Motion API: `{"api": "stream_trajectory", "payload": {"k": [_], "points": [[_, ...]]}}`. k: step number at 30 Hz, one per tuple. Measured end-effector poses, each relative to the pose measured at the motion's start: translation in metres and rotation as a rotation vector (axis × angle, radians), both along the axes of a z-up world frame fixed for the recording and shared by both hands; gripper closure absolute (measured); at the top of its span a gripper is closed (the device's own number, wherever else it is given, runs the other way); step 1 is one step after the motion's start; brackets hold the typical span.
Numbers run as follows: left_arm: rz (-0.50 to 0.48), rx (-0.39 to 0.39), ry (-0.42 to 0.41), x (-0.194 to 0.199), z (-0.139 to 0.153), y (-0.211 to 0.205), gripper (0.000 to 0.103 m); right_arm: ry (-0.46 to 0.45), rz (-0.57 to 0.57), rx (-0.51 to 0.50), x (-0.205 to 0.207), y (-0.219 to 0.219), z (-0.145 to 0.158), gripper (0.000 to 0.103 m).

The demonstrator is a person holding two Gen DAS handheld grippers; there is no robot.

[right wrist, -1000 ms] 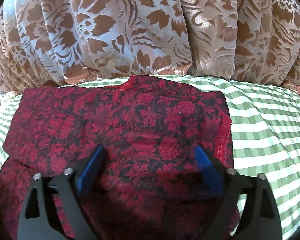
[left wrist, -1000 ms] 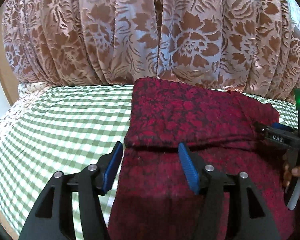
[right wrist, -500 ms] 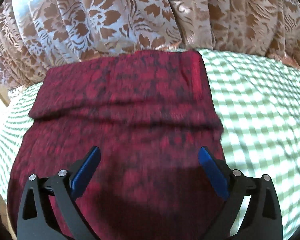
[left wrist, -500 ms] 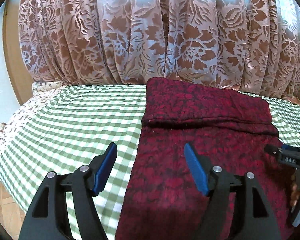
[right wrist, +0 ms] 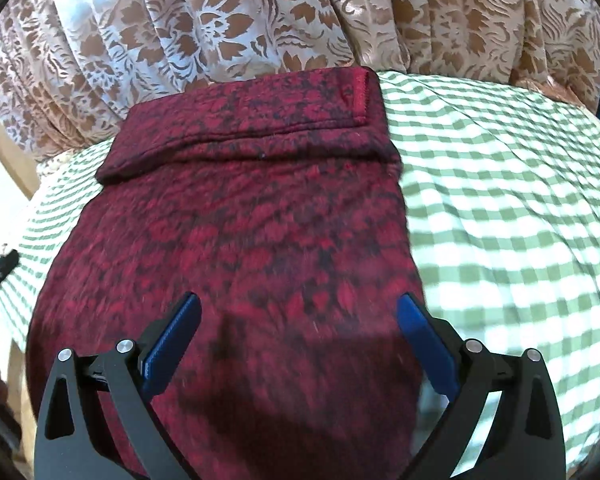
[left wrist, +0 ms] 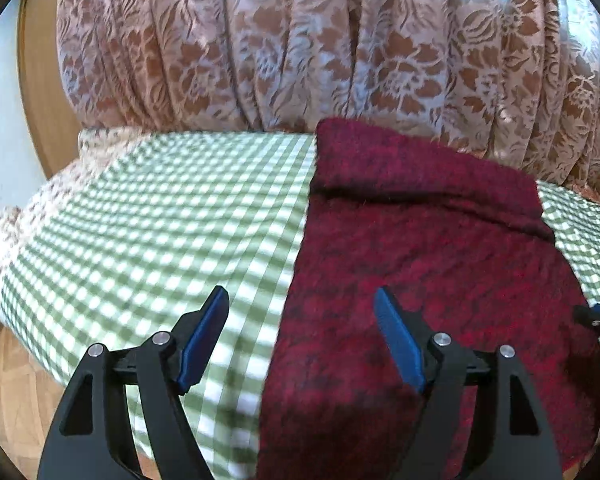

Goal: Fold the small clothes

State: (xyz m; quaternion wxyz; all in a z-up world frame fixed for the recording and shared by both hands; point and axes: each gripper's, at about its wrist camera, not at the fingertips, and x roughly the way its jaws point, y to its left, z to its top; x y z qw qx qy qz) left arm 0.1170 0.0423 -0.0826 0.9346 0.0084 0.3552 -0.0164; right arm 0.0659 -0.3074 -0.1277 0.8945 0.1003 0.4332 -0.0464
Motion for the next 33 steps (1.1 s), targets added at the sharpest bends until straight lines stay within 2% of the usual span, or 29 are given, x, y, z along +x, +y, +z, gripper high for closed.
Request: {"api": "stream_trajectory", "payload": {"k": [3, 7, 12, 15, 18, 23, 24, 25, 27, 29, 30, 31, 32, 33], "points": [[0.012, -0.004, 0.030, -0.005, -0.010, 0.008, 0.028, 0.009, -0.017, 0.028, -0.018, -0.011, -0.001, 0.005], [0.016, -0.001, 0.059, -0.012, -0.020, 0.017, 0.028, 0.030, -0.032, 0.122, -0.041, -0.025, -0.008, 0.006], [0.022, 0.018, 0.081, -0.021, -0.028, 0.025, 0.028, 0.050, 0.000, 0.219, -0.064, -0.026, -0.015, 0.006], [0.026, 0.016, 0.101, -0.026, -0.033, 0.029, 0.028, 0.081, 0.053, 0.269, -0.076, -0.017, -0.020, 0.013], [0.022, 0.019, 0.116, -0.030, -0.036, 0.032, 0.028, 0.089, 0.100, 0.264, -0.085, -0.007, -0.020, 0.017], [-0.018, 0.020, 0.150, -0.042, -0.039, 0.032, 0.029, 0.121, 0.128, 0.253, -0.091, -0.002, -0.023, 0.032], [-0.043, 0.016, 0.170, -0.046, -0.041, 0.032, 0.031, 0.125, 0.130, 0.250, -0.092, -0.003, -0.023, 0.038], [-0.064, 0.007, 0.186, -0.049, -0.043, 0.032, 0.040, 0.129, 0.133, 0.252, -0.091, -0.003, -0.024, 0.043], [-0.118, -0.023, 0.233, -0.058, -0.049, 0.032, 0.043, 0.142, 0.146, 0.252, -0.092, -0.003, -0.025, 0.049], [-0.163, -0.034, 0.259, -0.065, -0.056, 0.030, 0.047, 0.147, 0.164, 0.249, -0.091, -0.004, -0.025, 0.049], [-0.179, -0.046, 0.268, -0.067, -0.059, 0.029, 0.053, 0.148, 0.172, 0.248, -0.091, -0.003, -0.026, 0.049], [-0.195, -0.070, 0.281, -0.066, -0.062, 0.028, 0.071, 0.151, 0.172, 0.247, -0.091, -0.005, -0.027, 0.054], [-0.217, -0.109, 0.294, -0.064, -0.062, 0.028, 0.081, 0.152, 0.170, 0.244, -0.090, -0.005, -0.027, 0.058], [-0.227, -0.114, 0.289, -0.065, -0.061, 0.027, 0.083, 0.155, 0.174, 0.243, -0.090, -0.005, -0.027, 0.069]]}}
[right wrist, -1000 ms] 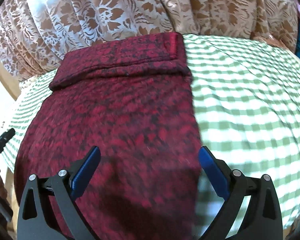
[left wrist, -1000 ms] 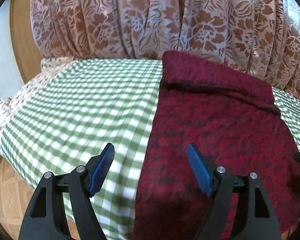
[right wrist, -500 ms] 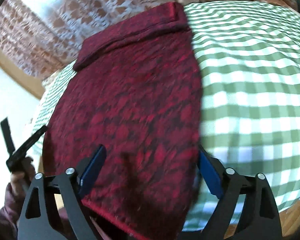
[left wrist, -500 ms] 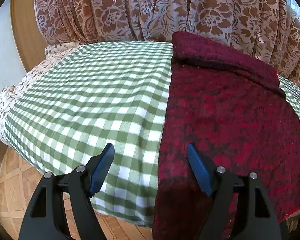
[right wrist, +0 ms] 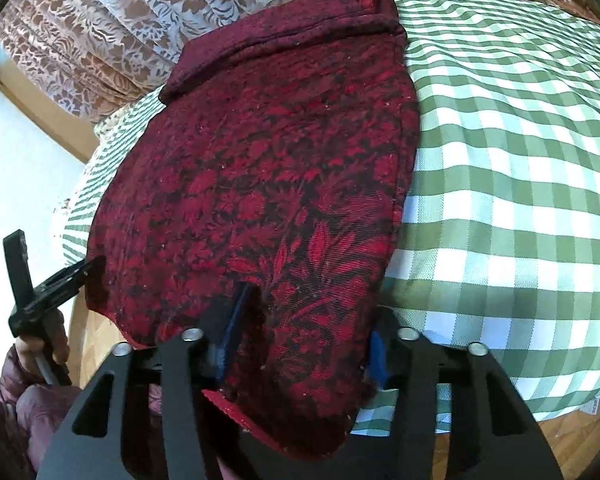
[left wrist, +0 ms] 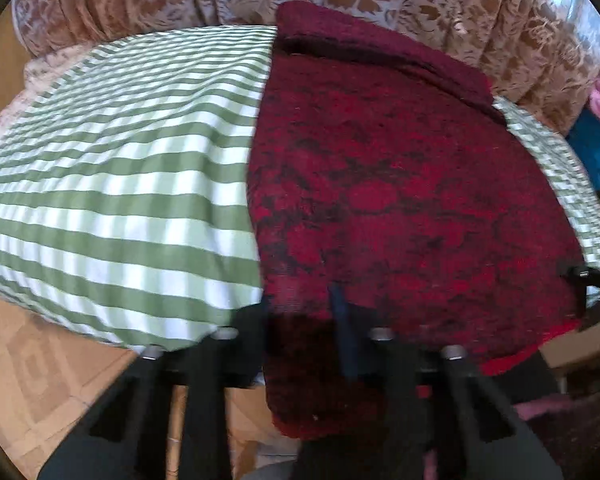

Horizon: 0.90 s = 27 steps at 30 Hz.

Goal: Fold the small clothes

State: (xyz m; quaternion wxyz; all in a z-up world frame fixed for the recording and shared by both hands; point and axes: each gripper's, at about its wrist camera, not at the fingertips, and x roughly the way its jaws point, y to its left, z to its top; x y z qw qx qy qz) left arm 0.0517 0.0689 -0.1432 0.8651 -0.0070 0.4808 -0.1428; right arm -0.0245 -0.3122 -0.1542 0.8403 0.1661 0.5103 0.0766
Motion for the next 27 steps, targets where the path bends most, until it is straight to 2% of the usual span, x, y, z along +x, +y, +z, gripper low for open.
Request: {"api": "stream_trajectory", "payload": {"k": [1, 4, 10, 15, 18, 24, 27], "points": [[-0.013, -0.003, -0.006, 0.000, 0.002, 0.000, 0.086, 0.003, 0.007, 0.009, 0.000, 0.000, 0.001, 0.076], [-0.019, -0.107, -0.003, -0.001, 0.013, 0.013, 0.089, -0.005, 0.028, 0.035, 0.000, 0.001, 0.008, 0.082], [-0.022, -0.350, -0.020, 0.010, 0.053, 0.038, 0.090, -0.115, 0.052, 0.173, 0.006, -0.005, 0.056, 0.083], [-0.019, -0.525, -0.048, 0.051, 0.085, 0.039, 0.091, -0.219, 0.000, 0.289, 0.037, -0.021, 0.087, 0.083], [0.002, -0.577, -0.028, 0.089, 0.091, 0.033, 0.091, -0.239, -0.069, 0.341, 0.063, -0.033, 0.091, 0.083], [0.069, -0.578, 0.034, 0.159, 0.082, 0.014, 0.088, -0.169, -0.183, 0.373, 0.124, -0.054, 0.069, 0.083], [0.113, -0.596, 0.054, 0.190, 0.073, 0.010, 0.078, -0.131, -0.221, 0.369, 0.145, -0.063, 0.055, 0.083]]}}
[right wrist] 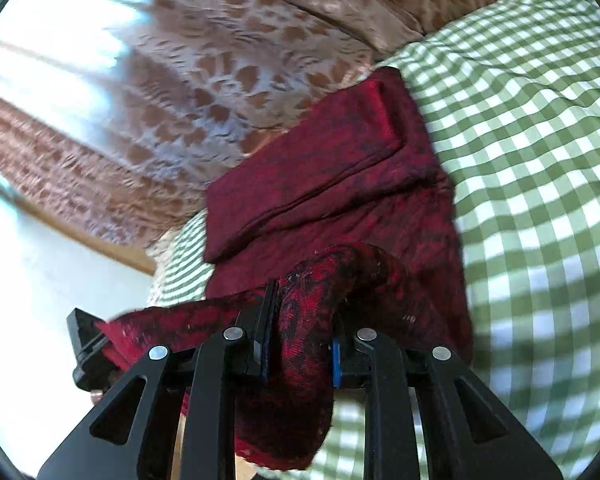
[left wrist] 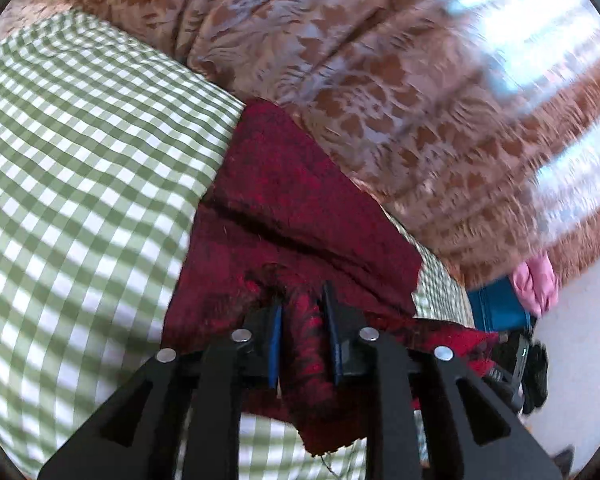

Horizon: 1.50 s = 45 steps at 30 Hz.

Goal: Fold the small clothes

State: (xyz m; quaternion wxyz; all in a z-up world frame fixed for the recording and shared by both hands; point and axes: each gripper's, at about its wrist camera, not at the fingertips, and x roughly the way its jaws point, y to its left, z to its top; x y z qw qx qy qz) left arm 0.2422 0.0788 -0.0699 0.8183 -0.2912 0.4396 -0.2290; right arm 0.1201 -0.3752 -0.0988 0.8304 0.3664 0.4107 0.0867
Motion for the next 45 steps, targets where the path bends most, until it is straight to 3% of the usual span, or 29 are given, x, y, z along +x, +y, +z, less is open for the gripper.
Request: {"api": "stream_trajectory", "payload": {"k": [2, 5, 7, 9, 12, 14, 19, 20, 22, 23, 24, 26, 28, 30, 39, 45], "points": [[0.007, -0.065, 0.049, 0.019, -0.007, 0.001, 0.055, 0.025, -0.004, 0.030, 0.014, -0.007, -0.009, 0.078], [0.048, -0.156, 0.091, 0.034, -0.012, 0.009, 0.032, 0.026, -0.011, 0.128, 0.028, -0.016, -0.019, 0.052], [0.071, -0.200, 0.076, 0.038, -0.009, 0.020, 0.026, 0.010, -0.022, 0.205, 0.031, -0.022, -0.020, 0.025], [0.105, -0.196, 0.047, 0.034, -0.006, 0.033, 0.022, -0.031, -0.036, 0.226, 0.026, -0.025, -0.012, 0.016], [0.118, -0.117, 0.007, 0.019, -0.009, 0.047, 0.022, -0.099, -0.041, 0.203, 0.010, -0.030, 0.006, 0.012], [0.077, 0.011, -0.029, 0.001, -0.019, 0.047, 0.022, -0.115, -0.043, 0.121, -0.005, -0.031, 0.014, 0.012], [-0.034, 0.069, -0.024, -0.035, -0.059, 0.037, 0.026, -0.064, -0.008, -0.098, -0.042, -0.025, -0.002, 0.016], [-0.049, 0.065, -0.015, -0.038, -0.065, 0.033, 0.036, -0.037, 0.002, -0.129, -0.044, -0.021, -0.011, 0.018], [-0.078, 0.054, 0.019, -0.040, -0.078, 0.025, 0.056, -0.001, 0.022, -0.168, -0.042, -0.013, -0.028, 0.039], [-0.067, 0.074, 0.030, -0.040, -0.082, 0.021, 0.064, 0.030, 0.022, -0.216, -0.039, -0.007, -0.038, 0.044], [-0.063, 0.091, 0.032, -0.040, -0.082, 0.019, 0.068, 0.048, 0.020, -0.243, -0.036, -0.004, -0.044, 0.055], [-0.061, 0.095, 0.034, -0.041, -0.080, 0.017, 0.077, 0.052, 0.010, -0.255, -0.037, -0.004, -0.049, 0.064], [-0.071, 0.100, 0.021, -0.049, -0.074, 0.018, 0.079, 0.053, 0.003, -0.235, -0.043, -0.008, -0.045, 0.075], [-0.085, 0.115, 0.012, -0.060, -0.067, 0.018, 0.079, 0.038, 0.009, -0.247, -0.054, -0.007, -0.035, 0.078], [-0.123, 0.121, 0.060, -0.143, -0.061, 0.031, 0.079, 0.077, 0.078, -0.245, -0.128, 0.000, -0.022, 0.080], [-0.147, 0.240, 0.004, -0.177, -0.041, 0.024, 0.070, 0.090, 0.095, -0.268, -0.165, 0.003, -0.018, 0.078]]}}
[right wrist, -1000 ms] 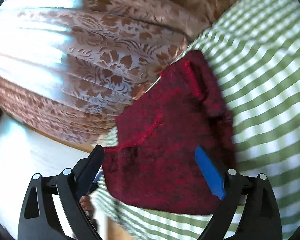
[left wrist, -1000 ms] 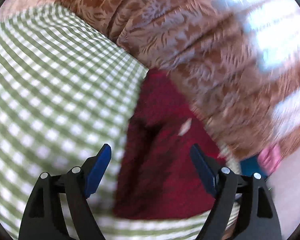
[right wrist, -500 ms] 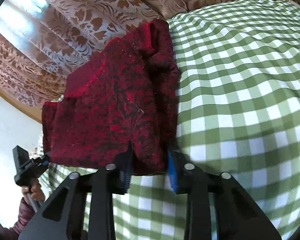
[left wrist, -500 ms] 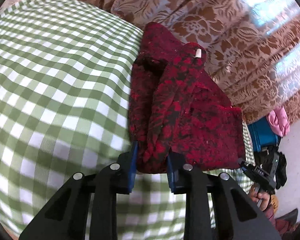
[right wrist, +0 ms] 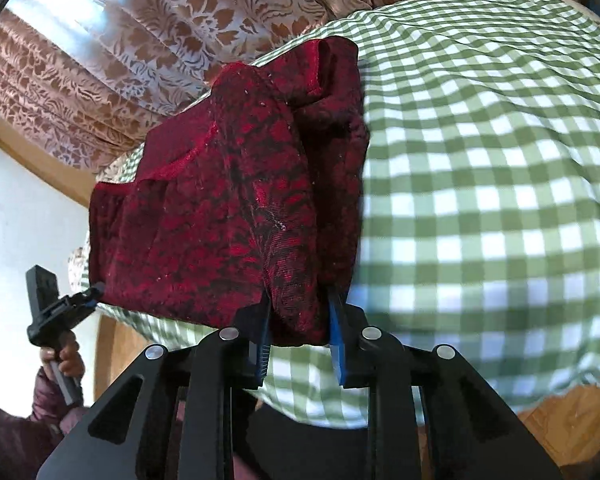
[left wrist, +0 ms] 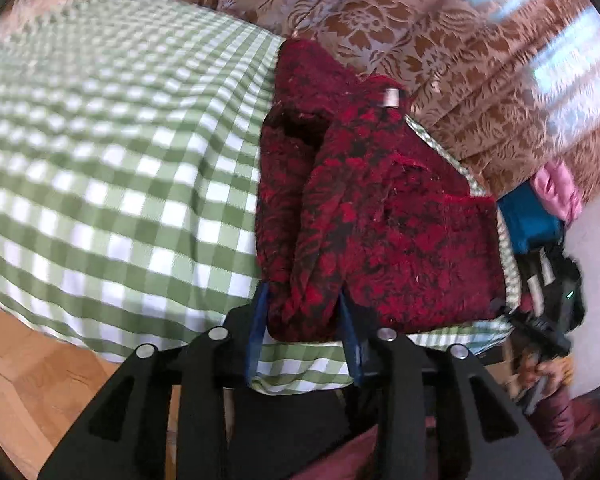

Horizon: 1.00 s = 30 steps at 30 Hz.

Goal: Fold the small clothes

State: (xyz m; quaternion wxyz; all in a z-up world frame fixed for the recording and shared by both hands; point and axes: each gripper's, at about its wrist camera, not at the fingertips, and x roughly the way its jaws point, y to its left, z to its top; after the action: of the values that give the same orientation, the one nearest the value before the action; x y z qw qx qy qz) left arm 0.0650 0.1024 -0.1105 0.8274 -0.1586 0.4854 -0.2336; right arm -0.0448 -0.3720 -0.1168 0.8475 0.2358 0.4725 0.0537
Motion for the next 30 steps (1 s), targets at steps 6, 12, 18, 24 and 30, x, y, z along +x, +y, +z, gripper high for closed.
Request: {"api": "stream_trajectory", "payload": {"k": [6, 12, 18, 24, 30], "points": [[0.026, 0.172, -0.283, 0.001, 0.060, -0.017, 0.047, -0.132, -0.019, -0.091, 0.013, 0.008, 0.037, 0.034], [-0.058, 0.356, -0.445, 0.020, 0.078, -0.061, 0.044, -0.215, 0.017, -0.276, 0.051, 0.036, 0.054, 0.034], [-0.118, 0.447, -0.433, 0.055, 0.062, -0.086, 0.050, -0.227, 0.056, -0.426, 0.088, 0.053, 0.047, 0.043], [-0.144, 0.453, -0.407, 0.064, 0.051, -0.096, 0.080, -0.152, 0.046, -0.470, 0.112, 0.046, 0.022, 0.072], [-0.121, 0.471, -0.427, 0.059, 0.050, -0.099, 0.085, -0.133, 0.018, -0.431, 0.116, 0.040, 0.007, 0.074]]}}
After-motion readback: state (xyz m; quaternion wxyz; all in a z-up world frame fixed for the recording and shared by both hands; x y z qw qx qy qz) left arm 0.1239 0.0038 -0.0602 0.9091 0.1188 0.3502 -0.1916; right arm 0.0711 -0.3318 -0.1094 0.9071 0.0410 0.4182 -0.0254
